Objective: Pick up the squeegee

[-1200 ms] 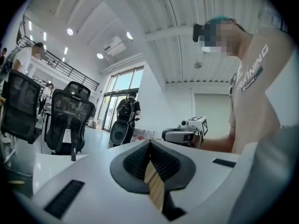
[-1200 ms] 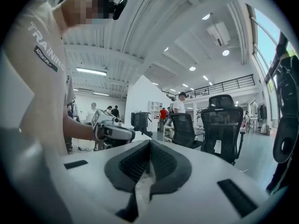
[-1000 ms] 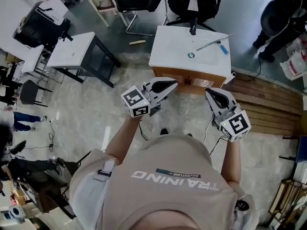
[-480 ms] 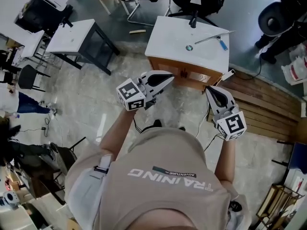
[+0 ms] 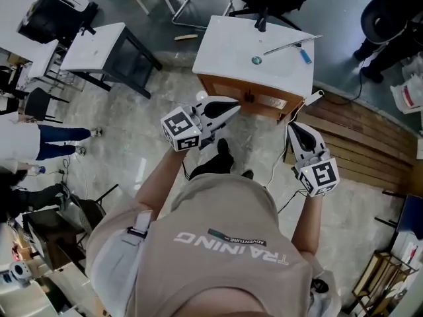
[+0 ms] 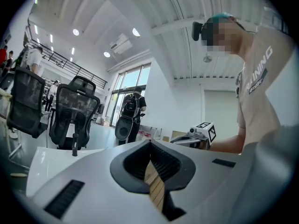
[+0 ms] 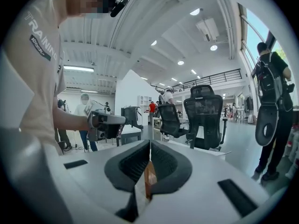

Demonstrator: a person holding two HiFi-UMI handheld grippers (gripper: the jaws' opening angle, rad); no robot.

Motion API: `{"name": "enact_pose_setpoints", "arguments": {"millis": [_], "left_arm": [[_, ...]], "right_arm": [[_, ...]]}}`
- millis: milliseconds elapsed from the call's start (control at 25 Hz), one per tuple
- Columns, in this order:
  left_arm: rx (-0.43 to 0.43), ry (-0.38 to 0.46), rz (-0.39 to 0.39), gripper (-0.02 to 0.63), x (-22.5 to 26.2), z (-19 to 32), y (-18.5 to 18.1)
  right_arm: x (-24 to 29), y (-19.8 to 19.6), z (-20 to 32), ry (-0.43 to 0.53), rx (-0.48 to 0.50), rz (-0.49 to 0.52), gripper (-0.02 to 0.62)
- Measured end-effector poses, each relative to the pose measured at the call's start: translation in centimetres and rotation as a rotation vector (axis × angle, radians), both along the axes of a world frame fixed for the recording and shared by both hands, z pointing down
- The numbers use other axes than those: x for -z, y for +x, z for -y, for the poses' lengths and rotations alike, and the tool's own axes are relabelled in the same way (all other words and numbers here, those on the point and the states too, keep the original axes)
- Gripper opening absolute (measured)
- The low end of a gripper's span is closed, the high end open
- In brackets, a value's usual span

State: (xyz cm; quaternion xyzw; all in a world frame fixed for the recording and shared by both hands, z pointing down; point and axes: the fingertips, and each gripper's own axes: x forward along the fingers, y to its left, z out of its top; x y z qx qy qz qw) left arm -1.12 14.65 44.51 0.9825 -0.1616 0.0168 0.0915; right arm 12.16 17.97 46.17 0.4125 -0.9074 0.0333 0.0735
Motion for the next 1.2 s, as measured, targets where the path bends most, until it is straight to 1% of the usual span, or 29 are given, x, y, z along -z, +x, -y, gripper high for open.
{"name": "enact_pose_setpoints", "arguments": {"millis": [120,280,600,680,840,920,1080,1200], "left_arm": [[-0.005,0.016,0.001,0.012,0.0,2.2,0.1],[-0.009,0.066,0.023,0.012,-0.3,5.3,-0.3],[-0.007,0.102,0.019,0.012,0.0,15.0,-2.9],[-0.018,0.095,0.024,0.012,-0.3,17.0,-3.5],[-0.058,0.056,0.032,0.012,-1.5,20.0,-5.6],[-0.07,0.052,0.031,0.012,-2.0,21.3,-6.4],[-0.07,0.037,0.011,0.012,-2.4,22.8,-7.1],[-0.052,0.021,-0.021,0.012,-2.5,24.1,-7.1]], "right_arm": [[0.1,0.5,2.2,0.001,-0.031,-0.011,0.032],[0.9,0.1,5.8,0.02,-0.043,-0.028,0.032],[2.5,-1.5,15.8,0.054,-0.109,-0.074,0.032],[2.4,-2.2,17.8,0.047,-0.127,-0.083,0.032],[1.6,-3.9,21.0,0.033,-0.171,-0.08,0.032],[1.5,-4.5,22.3,0.033,-0.193,-0.085,0.032],[0.6,-4.7,23.5,-0.007,-0.213,-0.098,0.034],[0.4,-4.0,24.7,-0.02,-0.211,-0.122,0.034]]}}
